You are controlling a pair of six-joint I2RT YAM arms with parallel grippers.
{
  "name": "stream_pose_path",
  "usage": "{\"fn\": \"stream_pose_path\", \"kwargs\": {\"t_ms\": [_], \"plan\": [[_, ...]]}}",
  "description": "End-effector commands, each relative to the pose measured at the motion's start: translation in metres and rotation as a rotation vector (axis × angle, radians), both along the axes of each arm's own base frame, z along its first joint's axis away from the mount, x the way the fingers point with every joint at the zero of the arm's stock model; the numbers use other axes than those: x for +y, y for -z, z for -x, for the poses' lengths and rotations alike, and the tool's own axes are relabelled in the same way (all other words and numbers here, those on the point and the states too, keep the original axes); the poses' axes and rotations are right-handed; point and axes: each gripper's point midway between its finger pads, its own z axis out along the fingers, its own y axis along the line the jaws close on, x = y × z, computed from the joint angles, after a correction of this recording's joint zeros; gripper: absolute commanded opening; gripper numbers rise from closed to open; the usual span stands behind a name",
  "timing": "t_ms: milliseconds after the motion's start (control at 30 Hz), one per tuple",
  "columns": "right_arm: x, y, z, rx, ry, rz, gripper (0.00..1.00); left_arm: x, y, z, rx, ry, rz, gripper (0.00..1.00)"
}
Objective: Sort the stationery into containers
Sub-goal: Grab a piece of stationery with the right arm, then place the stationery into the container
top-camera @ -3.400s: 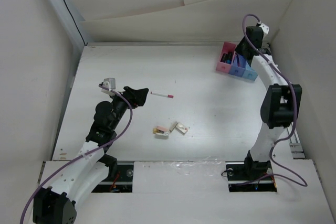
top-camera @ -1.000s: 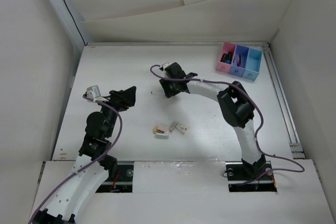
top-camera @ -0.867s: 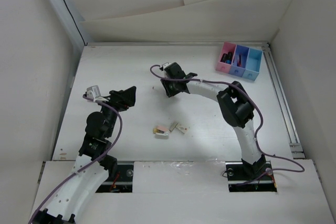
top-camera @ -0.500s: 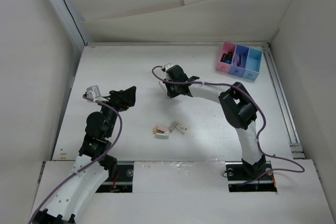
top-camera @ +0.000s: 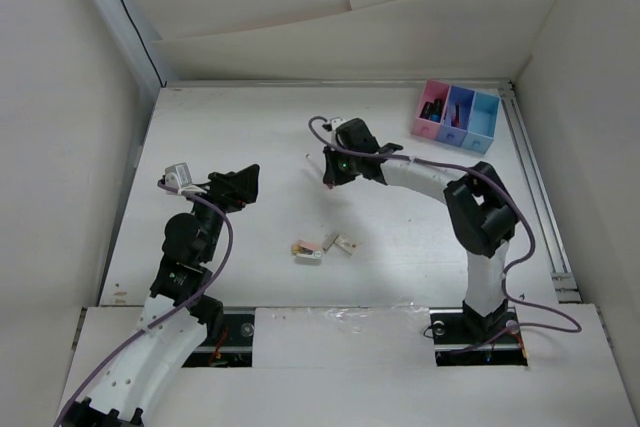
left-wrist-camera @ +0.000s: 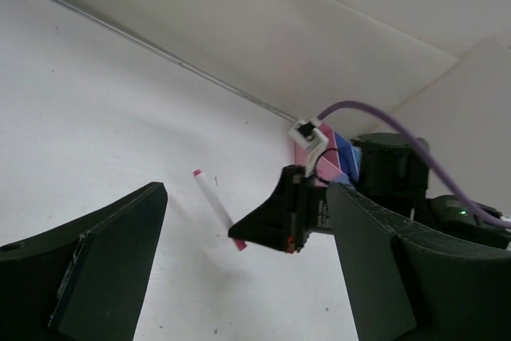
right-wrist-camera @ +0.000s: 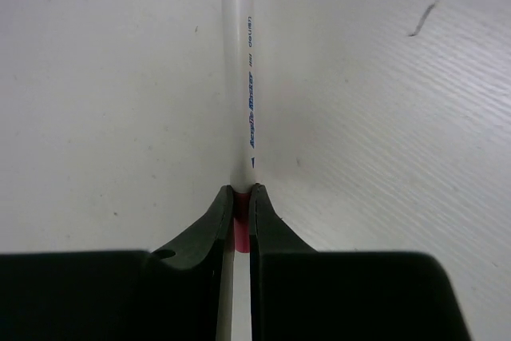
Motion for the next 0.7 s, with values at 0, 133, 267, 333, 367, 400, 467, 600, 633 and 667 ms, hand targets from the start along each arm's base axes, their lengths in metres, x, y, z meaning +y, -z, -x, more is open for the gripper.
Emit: {"fn": "stream_pose_path", "kwargs": {"t_ms": [0, 133, 267, 333, 367, 400, 467, 600, 633, 667], "plan": [[-0.003, -0.065, -0.017, -0.09, 0.028, -0.165, 0.0, -0.002, -0.009, 0.002, -0.035, 0.012, 0.016, 0.79], [-0.037, -0.111, -0.04, -0.18, 0.151, -0.227, 0.0, -0.002, -0.006, 0.001, -0.025, 0.012, 0.012, 0.79], [-0.119, -0.145, -0.08, -0.258, 0.419, -0.233, 0.0, -0.007, -0.002, -0.001, -0.011, 0.031, 0.005, 0.79], [-0.187, -0.149, -0.102, -0.283, 0.622, -0.189, 0.0, -0.01, -0.004, -0.001, -0.014, 0.05, -0.006, 0.79], [-0.209, -0.156, -0.107, -0.301, 0.689, -0.178, 0.0, -0.01, -0.006, -0.001, -0.024, 0.05, -0.003, 0.79], [-0.23, -0.16, -0.113, -0.316, 0.753, -0.166, 0.0, -0.01, -0.006, -0.001, -0.024, 0.05, -0.002, 0.79], [-0.285, -0.167, -0.128, -0.358, 0.906, -0.131, 0.0, -0.012, -0.006, -0.002, -0.025, 0.059, -0.004, 0.79], [-0.347, -0.147, -0.153, -0.328, 1.058, -0.089, 0.0, -0.013, -0.003, -0.003, -0.015, 0.059, -0.007, 0.79], [-0.354, -0.144, -0.156, -0.32, 1.072, -0.081, 0.0, -0.013, -0.003, -0.003, -0.015, 0.059, -0.007, 0.79], [-0.365, -0.14, -0.16, -0.31, 1.092, -0.072, 0.0, -0.013, -0.003, -0.003, -0.015, 0.059, -0.007, 0.79]]}}
